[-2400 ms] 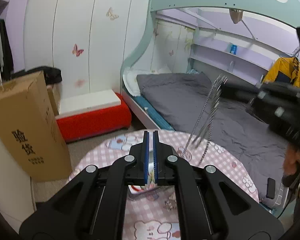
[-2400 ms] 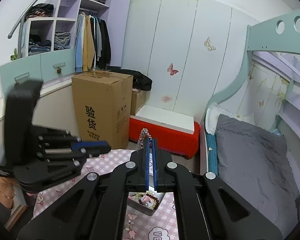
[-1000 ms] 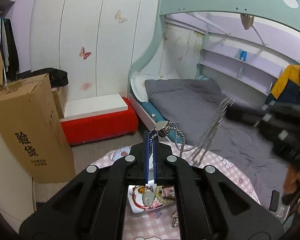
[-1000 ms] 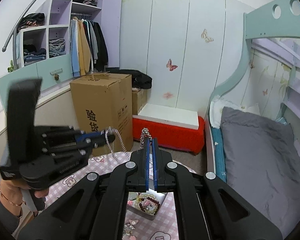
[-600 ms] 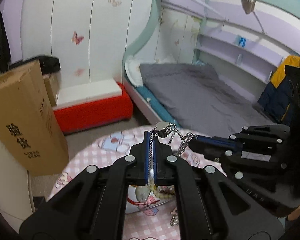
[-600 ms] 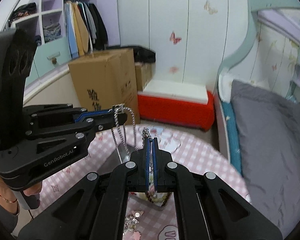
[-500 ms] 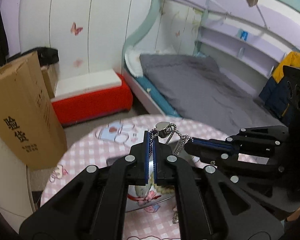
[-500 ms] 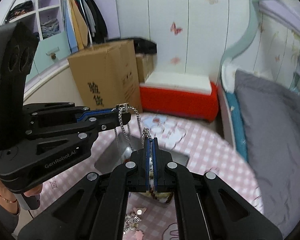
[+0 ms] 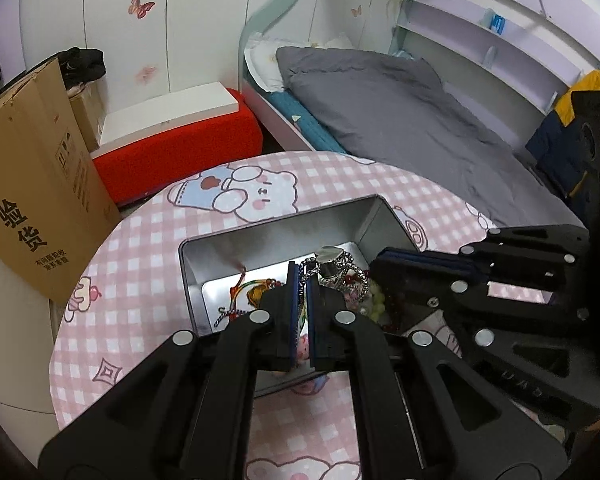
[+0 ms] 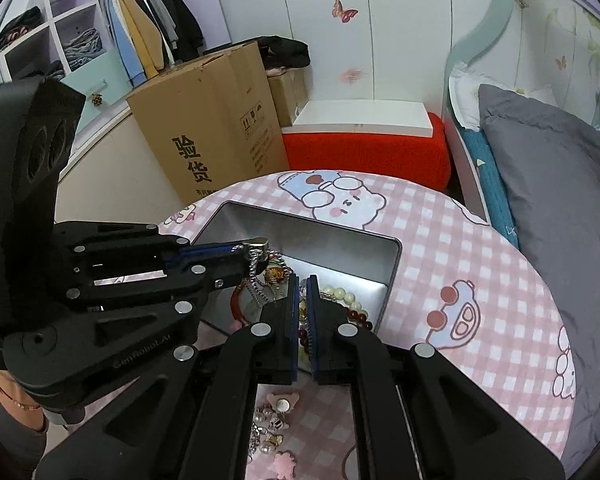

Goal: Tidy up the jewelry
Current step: 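Lower both silver chains into the grey box and open both grippers, then grasp the pink charm keychain with the right gripper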

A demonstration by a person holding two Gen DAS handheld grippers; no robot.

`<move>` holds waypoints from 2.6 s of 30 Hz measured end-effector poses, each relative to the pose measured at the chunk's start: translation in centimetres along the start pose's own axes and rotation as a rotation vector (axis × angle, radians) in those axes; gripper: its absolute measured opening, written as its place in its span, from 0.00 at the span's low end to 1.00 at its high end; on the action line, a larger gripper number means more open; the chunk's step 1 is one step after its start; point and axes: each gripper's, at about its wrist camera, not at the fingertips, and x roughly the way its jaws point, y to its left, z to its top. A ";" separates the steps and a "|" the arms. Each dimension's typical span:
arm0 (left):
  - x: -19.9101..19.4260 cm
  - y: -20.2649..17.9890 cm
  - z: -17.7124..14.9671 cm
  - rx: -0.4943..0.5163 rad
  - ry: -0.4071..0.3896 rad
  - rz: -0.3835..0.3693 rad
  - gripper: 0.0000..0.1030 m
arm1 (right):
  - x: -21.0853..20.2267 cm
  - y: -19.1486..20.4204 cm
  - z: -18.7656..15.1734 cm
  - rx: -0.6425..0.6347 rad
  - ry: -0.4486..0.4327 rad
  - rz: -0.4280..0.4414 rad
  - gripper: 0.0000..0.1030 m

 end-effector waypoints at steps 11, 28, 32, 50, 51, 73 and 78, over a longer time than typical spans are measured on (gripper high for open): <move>-2.4 -0.3 -1.0 0.001 -0.014 0.017 0.67 | -3.5 0.0 -1.3 0.007 -0.027 -0.017 0.06; -6.0 -2.2 -7.2 -0.002 -0.023 0.023 0.67 | -5.0 1.9 -8.1 0.011 0.038 -0.020 0.14; -5.4 -2.3 -8.9 -0.015 0.002 0.016 0.67 | -3.7 2.3 -9.9 0.014 0.078 -0.032 0.17; -2.1 -4.0 -12.0 -0.011 0.075 -0.015 0.67 | -1.8 2.6 -12.0 -0.076 0.092 -0.151 0.10; -1.9 -4.4 -12.1 0.000 0.075 -0.012 0.67 | -2.1 2.0 -12.1 -0.063 0.086 -0.151 0.10; -1.3 -5.8 -11.9 0.079 0.050 0.033 0.04 | -3.8 0.2 -12.9 -0.006 0.060 -0.079 0.10; -3.0 -3.3 -11.7 0.001 0.023 -0.014 0.04 | -4.3 0.8 -12.5 -0.003 0.047 -0.058 0.10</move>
